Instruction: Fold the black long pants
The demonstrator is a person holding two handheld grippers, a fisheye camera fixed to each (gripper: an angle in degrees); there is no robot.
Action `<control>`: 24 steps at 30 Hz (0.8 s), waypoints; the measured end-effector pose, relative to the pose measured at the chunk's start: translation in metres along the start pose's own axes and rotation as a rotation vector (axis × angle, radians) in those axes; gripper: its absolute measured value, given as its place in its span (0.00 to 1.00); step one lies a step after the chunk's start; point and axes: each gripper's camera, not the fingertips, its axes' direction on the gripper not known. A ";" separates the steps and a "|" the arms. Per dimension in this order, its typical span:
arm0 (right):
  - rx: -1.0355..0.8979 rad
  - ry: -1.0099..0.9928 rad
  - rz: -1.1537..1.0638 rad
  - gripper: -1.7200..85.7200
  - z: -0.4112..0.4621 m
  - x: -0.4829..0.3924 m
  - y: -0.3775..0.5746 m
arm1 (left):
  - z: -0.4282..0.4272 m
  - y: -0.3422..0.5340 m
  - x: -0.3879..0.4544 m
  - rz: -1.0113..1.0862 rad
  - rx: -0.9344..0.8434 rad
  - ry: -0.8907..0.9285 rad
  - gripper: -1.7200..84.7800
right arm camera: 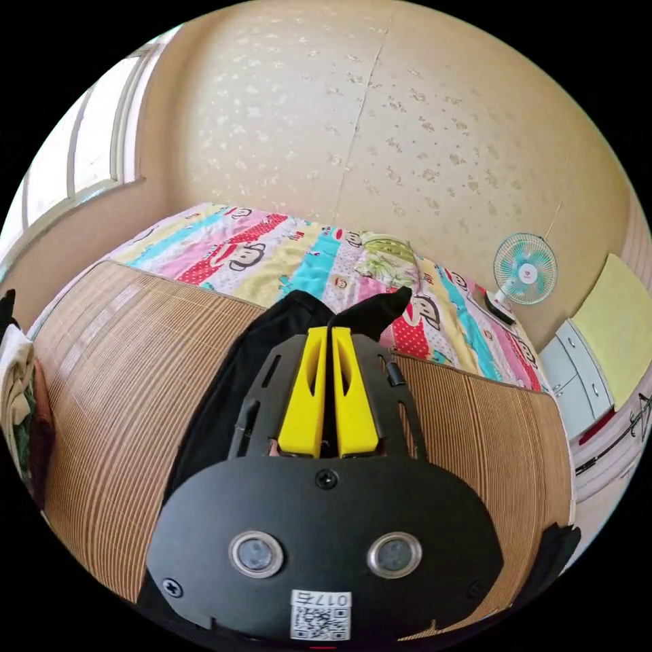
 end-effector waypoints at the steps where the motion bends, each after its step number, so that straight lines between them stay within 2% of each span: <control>1: 0.007 -0.034 -0.010 0.04 0.003 -0.011 -0.002 | -0.015 0.012 -0.005 -0.062 0.053 0.025 0.04; 3: -0.068 -0.215 0.020 0.04 0.032 -0.042 -0.004 | -0.029 0.031 -0.015 -0.141 0.112 0.032 0.04; 5: -0.198 -0.280 0.061 0.05 0.058 -0.056 0.002 | -0.037 0.051 -0.030 -0.301 0.119 -0.042 0.05; 7: -0.262 -0.316 0.096 0.05 0.065 -0.059 0.016 | -0.041 0.060 -0.033 -0.337 0.121 -0.059 0.05; 11: -0.215 -0.393 -0.040 0.07 0.008 -0.042 0.083 | -0.051 0.061 -0.030 -0.344 0.134 -0.002 0.12; 16: -0.294 -0.478 -0.086 0.10 -0.094 0.027 0.219 | -0.057 0.043 -0.020 -0.304 0.113 -0.139 0.14; 20: -0.450 -0.638 0.092 0.14 -0.156 0.087 0.347 | -0.050 0.026 -0.015 -0.316 0.056 -0.267 0.13; 24: -0.455 -0.730 0.289 0.14 -0.206 0.105 0.447 | -0.047 0.020 -0.001 -0.315 0.030 -0.318 0.11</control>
